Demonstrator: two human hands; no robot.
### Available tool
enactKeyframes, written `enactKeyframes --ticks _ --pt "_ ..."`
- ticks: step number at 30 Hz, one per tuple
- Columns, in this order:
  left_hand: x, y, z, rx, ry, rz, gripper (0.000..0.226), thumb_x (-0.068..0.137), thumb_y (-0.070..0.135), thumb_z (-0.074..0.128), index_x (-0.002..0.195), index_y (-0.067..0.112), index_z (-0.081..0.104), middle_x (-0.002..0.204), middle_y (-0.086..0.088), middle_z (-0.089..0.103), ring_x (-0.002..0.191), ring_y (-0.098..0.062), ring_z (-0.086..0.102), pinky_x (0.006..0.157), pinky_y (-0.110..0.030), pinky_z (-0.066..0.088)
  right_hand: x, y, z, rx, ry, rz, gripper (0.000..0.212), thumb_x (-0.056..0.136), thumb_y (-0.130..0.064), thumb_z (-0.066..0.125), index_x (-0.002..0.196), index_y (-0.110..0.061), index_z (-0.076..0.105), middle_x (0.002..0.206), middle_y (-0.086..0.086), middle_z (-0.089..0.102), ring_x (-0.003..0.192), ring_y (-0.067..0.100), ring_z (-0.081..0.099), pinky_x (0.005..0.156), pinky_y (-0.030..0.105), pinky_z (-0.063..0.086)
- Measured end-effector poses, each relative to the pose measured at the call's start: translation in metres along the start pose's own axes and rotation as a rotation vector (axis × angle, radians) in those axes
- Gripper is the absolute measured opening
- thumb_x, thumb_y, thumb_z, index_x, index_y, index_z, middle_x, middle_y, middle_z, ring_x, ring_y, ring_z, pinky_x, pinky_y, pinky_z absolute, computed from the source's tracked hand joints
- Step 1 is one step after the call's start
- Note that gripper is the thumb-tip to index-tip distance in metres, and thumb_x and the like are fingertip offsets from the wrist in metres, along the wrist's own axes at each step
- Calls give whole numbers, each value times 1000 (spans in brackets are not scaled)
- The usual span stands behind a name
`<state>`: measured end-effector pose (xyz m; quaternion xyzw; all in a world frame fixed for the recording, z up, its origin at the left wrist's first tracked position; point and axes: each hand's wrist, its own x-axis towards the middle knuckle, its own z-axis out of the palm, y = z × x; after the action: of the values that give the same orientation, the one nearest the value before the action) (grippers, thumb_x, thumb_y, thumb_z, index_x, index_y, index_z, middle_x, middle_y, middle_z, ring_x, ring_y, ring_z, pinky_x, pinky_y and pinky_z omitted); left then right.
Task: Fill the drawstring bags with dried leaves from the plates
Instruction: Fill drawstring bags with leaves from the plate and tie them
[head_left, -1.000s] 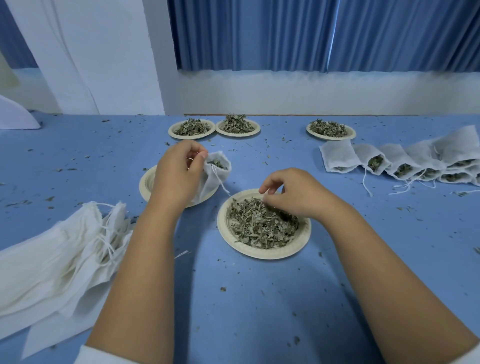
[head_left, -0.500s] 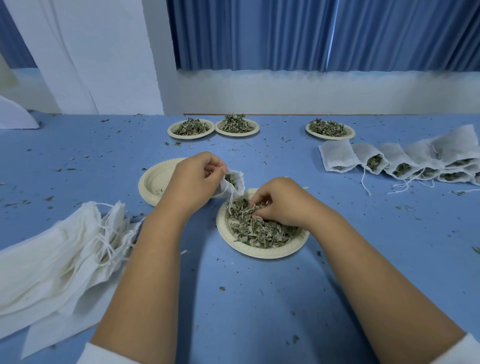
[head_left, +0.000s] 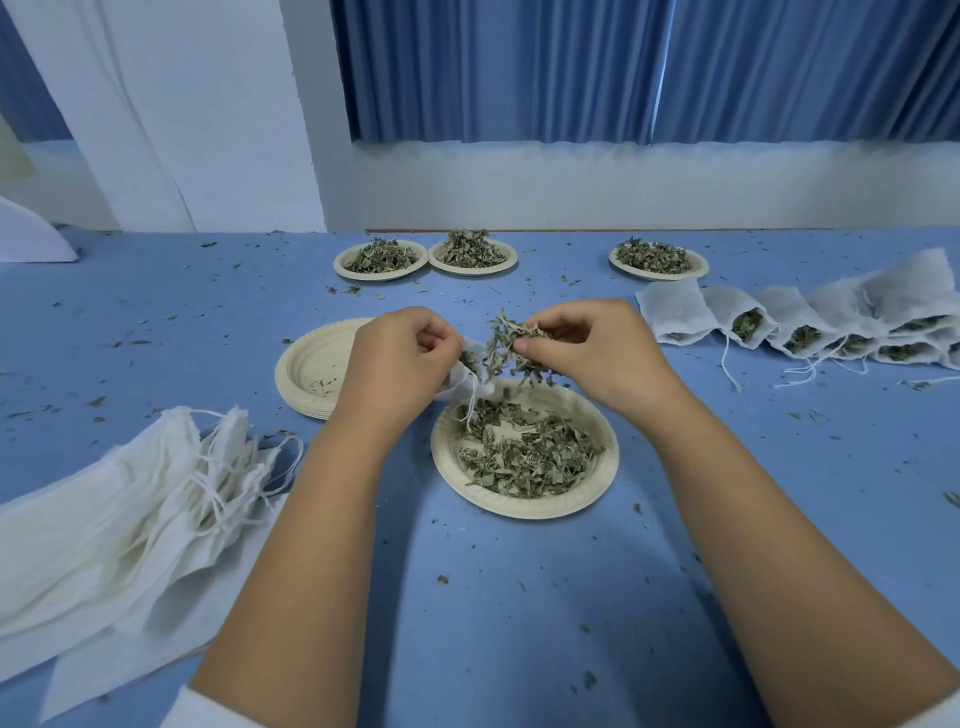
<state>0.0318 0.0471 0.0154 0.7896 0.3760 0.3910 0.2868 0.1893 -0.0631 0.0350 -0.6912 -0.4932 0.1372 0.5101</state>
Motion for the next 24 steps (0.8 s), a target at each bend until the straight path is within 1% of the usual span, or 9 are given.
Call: enactKeyframes --ticks 2,4,7,10,12,17,18,22,24 --pt "-1 2 2 -18 18 -14 10 88 19 66 79 18 70 70 9 67 66 -9 66 65 -20 51 -1 -2 2 41 15 -2 18 77 -17 81 94 -13 75 88 7 74 88 26 69 85 35 56" --pt "-1 4 3 -41 25 -31 11 88 20 67 78 19 70 68 9 67 62 -6 65 61 -17 50 -2 -3 4 66 6 -3 17 77 -17 81 93 -15 75 86 4 74 86 23 70 83 32 56" --pt "-2 8 5 -111 6 -74 10 88 21 68 79 19 71 72 5 70 67 -10 68 71 -27 57 -2 0 10 48 14 -5 14 77 -17 81 90 -19 75 82 -1 73 82 20 69 78 27 54" --pt "-2 13 7 -195 -9 -105 9 87 18 69 78 19 71 75 0 72 73 -17 71 77 -39 60 -2 5 17 -139 51 -74 13 78 -16 79 89 -23 75 78 -10 68 75 14 64 70 20 49" --pt "-4 15 8 -221 -19 -107 10 87 16 69 77 20 71 76 -1 71 73 -18 71 76 -42 61 -2 8 20 -297 36 -140 17 80 -15 74 96 -21 77 84 -9 62 77 9 58 72 19 43" --pt "-8 19 12 -166 -44 -47 7 88 16 66 83 15 71 78 0 70 76 -19 69 78 -45 59 -4 10 25 -475 -24 -192 25 80 -15 73 105 -17 75 98 1 67 92 16 59 81 29 46" --pt "-8 19 12 -145 -45 -37 7 88 16 66 84 14 71 78 1 70 76 -19 69 78 -45 59 -4 10 25 -478 -31 -194 26 79 -14 73 105 -17 76 97 1 67 90 15 59 80 28 46" --pt "-8 20 12 -91 -76 -23 7 89 17 66 86 12 70 77 0 69 74 -20 68 79 -43 57 -3 7 23 -302 -3 -96 26 74 -9 75 99 -18 73 84 -4 67 67 2 54 65 7 42" --pt "-8 20 12 -79 -97 -16 8 89 18 66 86 12 70 75 2 67 71 -18 66 79 -42 57 -4 5 22 -221 34 -54 23 71 -7 76 88 -19 66 80 -4 64 62 5 54 64 13 45"
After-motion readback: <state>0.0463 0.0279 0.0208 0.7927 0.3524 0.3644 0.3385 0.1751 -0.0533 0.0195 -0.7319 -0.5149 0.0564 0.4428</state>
